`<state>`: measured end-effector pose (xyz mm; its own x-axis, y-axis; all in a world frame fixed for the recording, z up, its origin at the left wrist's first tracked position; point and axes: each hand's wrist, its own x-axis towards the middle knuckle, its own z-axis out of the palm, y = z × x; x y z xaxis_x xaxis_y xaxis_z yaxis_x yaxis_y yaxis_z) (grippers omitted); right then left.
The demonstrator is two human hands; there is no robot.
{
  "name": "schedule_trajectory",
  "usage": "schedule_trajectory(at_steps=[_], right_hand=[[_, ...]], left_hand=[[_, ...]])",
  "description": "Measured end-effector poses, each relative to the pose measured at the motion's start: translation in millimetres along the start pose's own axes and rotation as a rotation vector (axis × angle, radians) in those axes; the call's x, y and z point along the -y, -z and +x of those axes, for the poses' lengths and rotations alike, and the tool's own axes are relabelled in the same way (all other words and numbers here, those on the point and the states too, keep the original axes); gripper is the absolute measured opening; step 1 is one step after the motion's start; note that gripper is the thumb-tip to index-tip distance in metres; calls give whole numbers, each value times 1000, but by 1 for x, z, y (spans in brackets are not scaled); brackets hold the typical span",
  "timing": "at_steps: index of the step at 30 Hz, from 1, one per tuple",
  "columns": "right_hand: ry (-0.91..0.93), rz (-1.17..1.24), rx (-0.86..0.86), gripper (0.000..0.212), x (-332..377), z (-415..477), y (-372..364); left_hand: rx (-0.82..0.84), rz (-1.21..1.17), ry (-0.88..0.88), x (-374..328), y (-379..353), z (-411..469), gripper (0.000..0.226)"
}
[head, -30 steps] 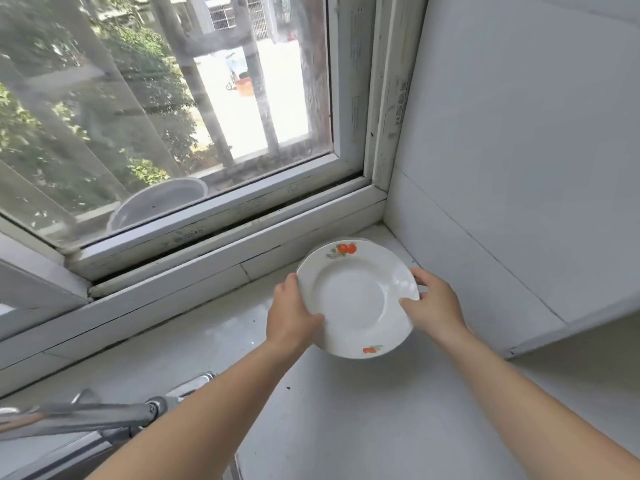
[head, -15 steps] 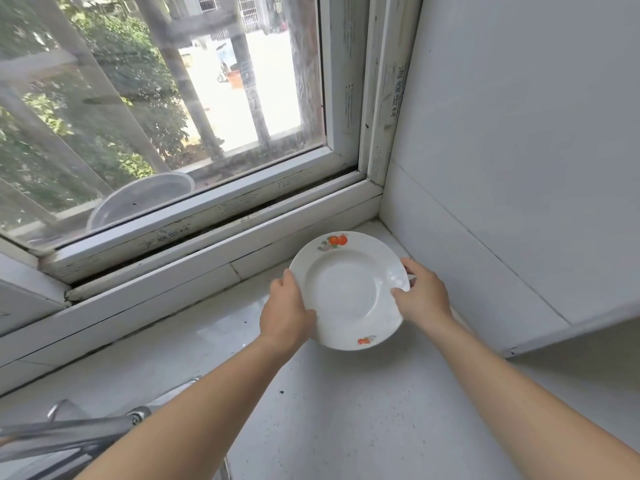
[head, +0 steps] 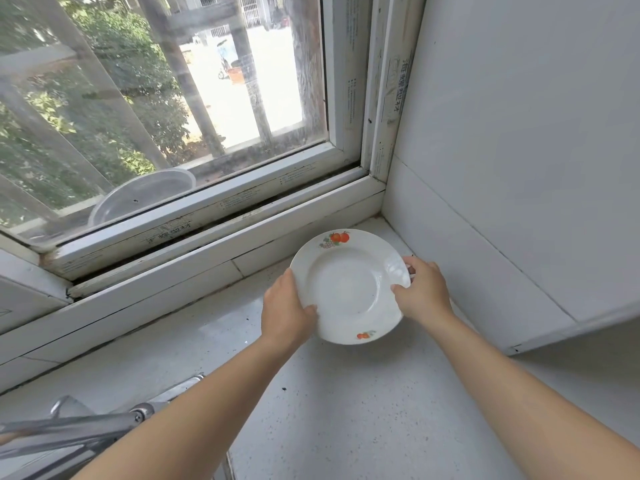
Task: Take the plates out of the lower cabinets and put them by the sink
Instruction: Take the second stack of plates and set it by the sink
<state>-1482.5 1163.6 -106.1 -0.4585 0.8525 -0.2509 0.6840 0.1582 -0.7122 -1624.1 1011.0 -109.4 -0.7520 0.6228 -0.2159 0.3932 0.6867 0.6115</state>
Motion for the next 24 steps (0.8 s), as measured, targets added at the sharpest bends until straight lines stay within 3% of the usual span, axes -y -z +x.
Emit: schedule_trajectory(at_steps=[3, 6, 10, 16, 19, 24], right_hand=[[15, -7, 4, 37, -2, 0, -1], [43, -49, 11, 42, -4, -1, 0], [299, -255, -9, 53, -10, -17, 4], [603, -408, 297, 42, -30, -42, 3], [687, -450, 337, 31, -35, -44, 2], [864, -406, 254, 19, -41, -37, -4]], left_hand=[[61, -10, -9, 4, 1, -1, 63], [115, 128, -61, 7, 3, -9, 66], [149, 364, -265, 9, 7, -26, 62], [357, 473, -567, 8, 8, -41, 41], [317, 480, -604, 11, 4, -40, 39], [207, 420, -656, 14, -5, -35, 23]])
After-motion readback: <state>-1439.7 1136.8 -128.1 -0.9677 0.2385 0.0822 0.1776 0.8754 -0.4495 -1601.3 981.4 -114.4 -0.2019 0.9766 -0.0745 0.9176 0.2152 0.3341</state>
